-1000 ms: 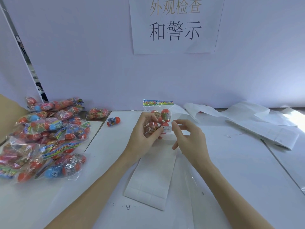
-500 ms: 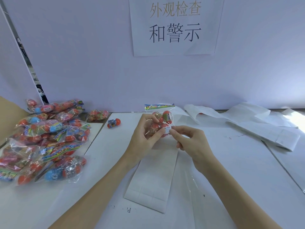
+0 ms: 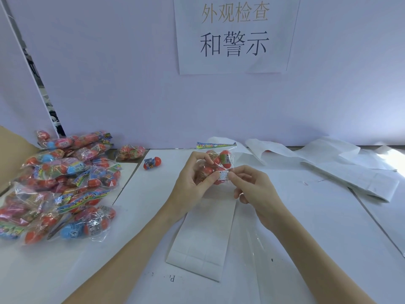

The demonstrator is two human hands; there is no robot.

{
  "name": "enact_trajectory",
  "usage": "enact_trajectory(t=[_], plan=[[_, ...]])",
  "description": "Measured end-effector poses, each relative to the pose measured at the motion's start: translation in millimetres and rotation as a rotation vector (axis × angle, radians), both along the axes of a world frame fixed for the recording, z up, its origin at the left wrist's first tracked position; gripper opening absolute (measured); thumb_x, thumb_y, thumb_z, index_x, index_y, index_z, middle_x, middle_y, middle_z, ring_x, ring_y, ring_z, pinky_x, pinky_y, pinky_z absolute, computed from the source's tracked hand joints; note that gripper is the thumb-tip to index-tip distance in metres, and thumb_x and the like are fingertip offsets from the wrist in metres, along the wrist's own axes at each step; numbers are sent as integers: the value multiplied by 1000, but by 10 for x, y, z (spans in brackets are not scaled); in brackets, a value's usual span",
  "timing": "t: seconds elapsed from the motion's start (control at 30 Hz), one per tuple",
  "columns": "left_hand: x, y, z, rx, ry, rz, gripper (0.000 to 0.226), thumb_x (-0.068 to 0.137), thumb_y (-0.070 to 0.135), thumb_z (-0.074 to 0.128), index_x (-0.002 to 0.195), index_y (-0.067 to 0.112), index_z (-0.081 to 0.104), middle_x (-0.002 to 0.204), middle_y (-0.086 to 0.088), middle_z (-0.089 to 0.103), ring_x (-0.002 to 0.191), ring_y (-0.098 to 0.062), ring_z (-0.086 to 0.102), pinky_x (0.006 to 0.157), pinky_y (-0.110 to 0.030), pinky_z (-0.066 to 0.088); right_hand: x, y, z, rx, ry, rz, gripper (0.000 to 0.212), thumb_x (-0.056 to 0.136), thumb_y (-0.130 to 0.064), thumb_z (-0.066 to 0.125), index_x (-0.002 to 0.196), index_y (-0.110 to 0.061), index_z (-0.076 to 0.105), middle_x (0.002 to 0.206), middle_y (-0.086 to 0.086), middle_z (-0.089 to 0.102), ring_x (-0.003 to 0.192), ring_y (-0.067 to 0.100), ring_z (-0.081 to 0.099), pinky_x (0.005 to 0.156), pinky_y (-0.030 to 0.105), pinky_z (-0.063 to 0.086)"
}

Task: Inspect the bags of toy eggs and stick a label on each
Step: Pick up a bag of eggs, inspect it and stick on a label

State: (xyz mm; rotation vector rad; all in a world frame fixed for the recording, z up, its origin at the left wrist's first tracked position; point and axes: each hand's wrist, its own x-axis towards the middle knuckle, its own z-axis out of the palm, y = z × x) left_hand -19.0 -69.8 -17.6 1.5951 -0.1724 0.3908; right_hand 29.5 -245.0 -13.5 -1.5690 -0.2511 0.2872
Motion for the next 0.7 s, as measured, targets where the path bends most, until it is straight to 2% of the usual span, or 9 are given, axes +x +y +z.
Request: enact_trajectory(t=[0.1, 0.2, 0.27, 0.37, 0.43, 0.5, 0.57, 0.7], plan=[[-6, 1, 7, -11, -2, -13, 24, 99, 2, 68, 112, 13, 50, 118, -11, 72, 103, -28, 72, 89, -34, 59, -17, 22, 9, -40, -8, 29, 25, 96, -40, 73, 100, -16, 72, 85, -9, 76, 52, 13, 56, 48, 17, 39], [-7, 6, 12, -13, 2, -37, 23, 100, 1, 66, 113, 13, 50, 119, -15, 71, 103, -28, 72, 88, -30, 58, -3, 10, -2, -44, -65, 25, 18, 95, -31, 76, 92, -14, 70, 88, -6, 76, 50, 14, 54, 51, 17, 41], [-8, 15, 11, -29, 16, -55, 17, 103, 8, 62, 115, 13, 51, 120, -15, 70, 104, -27, 71, 89, -30, 57, 10, -8, -14, -30, -65, 10, 15, 96, -26, 75, 90, -14, 70, 87, -3, 75, 51, 14, 55, 50, 18, 41], [-2, 16, 19, -75, 54, -78, 12, 104, 19, 54, 115, 20, 58, 123, -14, 68, 105, -25, 69, 86, -26, 55, 13, -2, -15, -32, -25, -30, 14, 96, -28, 74, 96, -15, 73, 85, -5, 77, 52, 15, 59, 49, 18, 40], [11, 17, 19, -70, 60, -90, 19, 103, 16, 51, 116, 25, 62, 132, -10, 64, 110, -23, 68, 87, -25, 55, -2, 12, 1, -13, -4, -30, 16, 95, -32, 75, 101, -17, 75, 89, -5, 78, 53, 15, 63, 47, 18, 39], [23, 23, 11, -56, 63, -114, 28, 104, 8, 48, 122, 24, 61, 137, -6, 61, 116, -25, 68, 93, -31, 56, -13, 9, 16, -28, -10, -18, 18, 95, -36, 75, 105, -21, 75, 93, -9, 79, 54, 16, 65, 47, 17, 38], [28, 35, -2, -36, 78, -121, 36, 106, 1, 44, 130, 25, 58, 131, -11, 67, 115, -30, 68, 97, -35, 56, -9, -3, 10, -77, -49, 9, 16, 95, -34, 75, 105, -22, 77, 94, -11, 79, 54, 15, 64, 47, 16, 39], [6, 25, -3, -16, 82, -90, 44, 108, 6, 47, 142, 33, 48, 119, -17, 71, 108, -30, 70, 97, -29, 54, 9, -18, 8, -58, 2, -6, 16, 93, -32, 78, 96, -16, 79, 83, -7, 74, 51, 12, 55, 52, 19, 38]])
